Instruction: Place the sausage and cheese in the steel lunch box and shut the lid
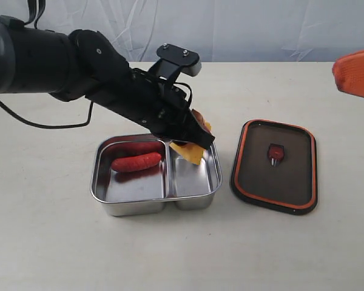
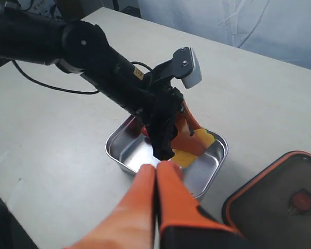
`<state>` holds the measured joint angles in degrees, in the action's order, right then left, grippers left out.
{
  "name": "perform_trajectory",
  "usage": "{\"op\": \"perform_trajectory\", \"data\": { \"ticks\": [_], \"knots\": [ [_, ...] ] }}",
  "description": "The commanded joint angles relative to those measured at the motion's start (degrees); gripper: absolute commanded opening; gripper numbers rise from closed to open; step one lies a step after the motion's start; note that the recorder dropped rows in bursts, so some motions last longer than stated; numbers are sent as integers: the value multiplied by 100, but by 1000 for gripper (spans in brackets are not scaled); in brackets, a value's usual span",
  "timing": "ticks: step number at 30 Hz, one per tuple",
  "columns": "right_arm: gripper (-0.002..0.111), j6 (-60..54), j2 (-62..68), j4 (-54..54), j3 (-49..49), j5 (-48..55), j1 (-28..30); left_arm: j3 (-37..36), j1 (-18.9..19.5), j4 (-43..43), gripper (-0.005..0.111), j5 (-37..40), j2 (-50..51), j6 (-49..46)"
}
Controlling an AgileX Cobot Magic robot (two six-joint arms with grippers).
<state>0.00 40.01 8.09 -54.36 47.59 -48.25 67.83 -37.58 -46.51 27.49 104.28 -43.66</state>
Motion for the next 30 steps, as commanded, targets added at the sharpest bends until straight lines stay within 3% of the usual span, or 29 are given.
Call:
{"op": "perform_trajectory", "data": {
  "ticks": [1,5,12,14,19,24,30],
  "knots": [
    [-1,0,-42,-73,-14,82,24,45,-29,32,20,-65,89,-29],
    [-1,198,-42,-93,-14,83,24,45,-29,6,55,-158,99,-29],
    [-1,798,-42,-404,-14,147,24,45,-29,174,59,35,99,-29],
    [-1,1844,-42,-995,-14,357,24,45,-19,360,51,206,55,24],
    [-1,3813,-31,-2792,186,1367,24,45,91,1104,1,920,-260,313],
    [-1,4194,49,-3022,739,1166,24,-55,206,1967,0,1151,-868,990],
    [-1,5189,730,-4032,1018,884,24,-423,206,2786,0,1176,-1885,1859]
  ]
}}
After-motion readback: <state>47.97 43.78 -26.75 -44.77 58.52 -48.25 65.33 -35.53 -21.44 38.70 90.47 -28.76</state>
